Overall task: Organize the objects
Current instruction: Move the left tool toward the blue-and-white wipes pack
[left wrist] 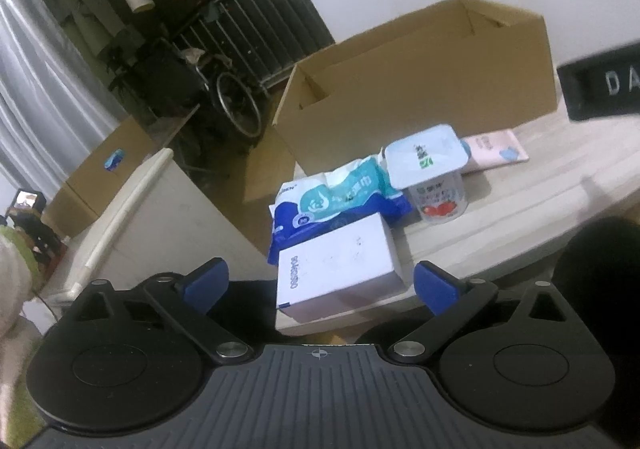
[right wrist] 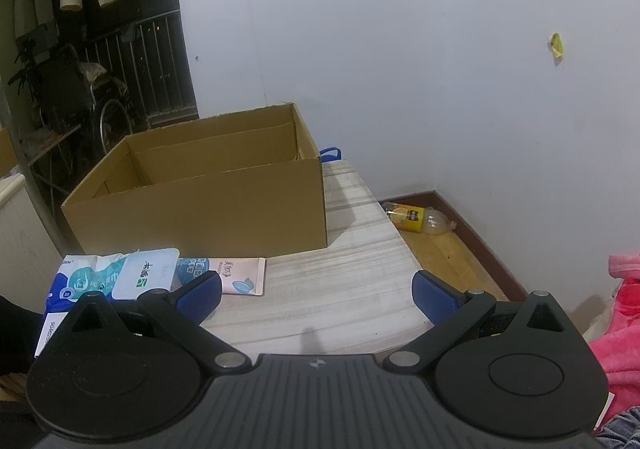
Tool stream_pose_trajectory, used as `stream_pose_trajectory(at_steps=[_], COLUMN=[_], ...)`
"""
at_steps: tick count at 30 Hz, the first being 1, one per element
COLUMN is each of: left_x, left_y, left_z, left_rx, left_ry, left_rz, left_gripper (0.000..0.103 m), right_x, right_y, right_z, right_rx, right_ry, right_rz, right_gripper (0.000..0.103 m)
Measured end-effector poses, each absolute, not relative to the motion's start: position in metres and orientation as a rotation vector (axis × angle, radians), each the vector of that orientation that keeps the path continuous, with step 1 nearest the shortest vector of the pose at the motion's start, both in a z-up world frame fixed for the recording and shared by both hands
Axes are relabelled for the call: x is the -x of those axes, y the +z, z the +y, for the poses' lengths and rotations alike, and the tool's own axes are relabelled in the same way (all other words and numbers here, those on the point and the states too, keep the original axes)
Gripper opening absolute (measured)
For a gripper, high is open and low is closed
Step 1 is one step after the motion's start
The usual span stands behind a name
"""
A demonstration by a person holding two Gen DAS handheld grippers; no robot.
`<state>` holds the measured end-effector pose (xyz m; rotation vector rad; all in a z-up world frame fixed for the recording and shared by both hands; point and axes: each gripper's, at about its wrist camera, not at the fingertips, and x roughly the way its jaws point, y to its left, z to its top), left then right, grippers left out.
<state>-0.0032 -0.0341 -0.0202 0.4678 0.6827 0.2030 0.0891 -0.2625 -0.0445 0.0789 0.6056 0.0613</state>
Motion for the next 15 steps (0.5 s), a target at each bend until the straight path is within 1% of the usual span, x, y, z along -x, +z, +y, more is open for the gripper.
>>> stream_pose_trajectory(at_steps=[8,15], left_x=[0.005,0.010], left_y=[-0.012,0.003], left_z=[-0.029,-0.013], left_rx=[-0.392,-0.231], left_ry=[0.153,0.104], left_rz=[0.641,0.552], left_gripper=[0.100,0.102], right_x=[-0.088,-0.089], right_y=[-0.045,-0.046], right_z=[-0.260,-0.259], right_rx=[-0.064,-0.062], right_ry=[0.059,0.060], right_rz=[0.601,0.603], right_gripper=[0.103,0.103])
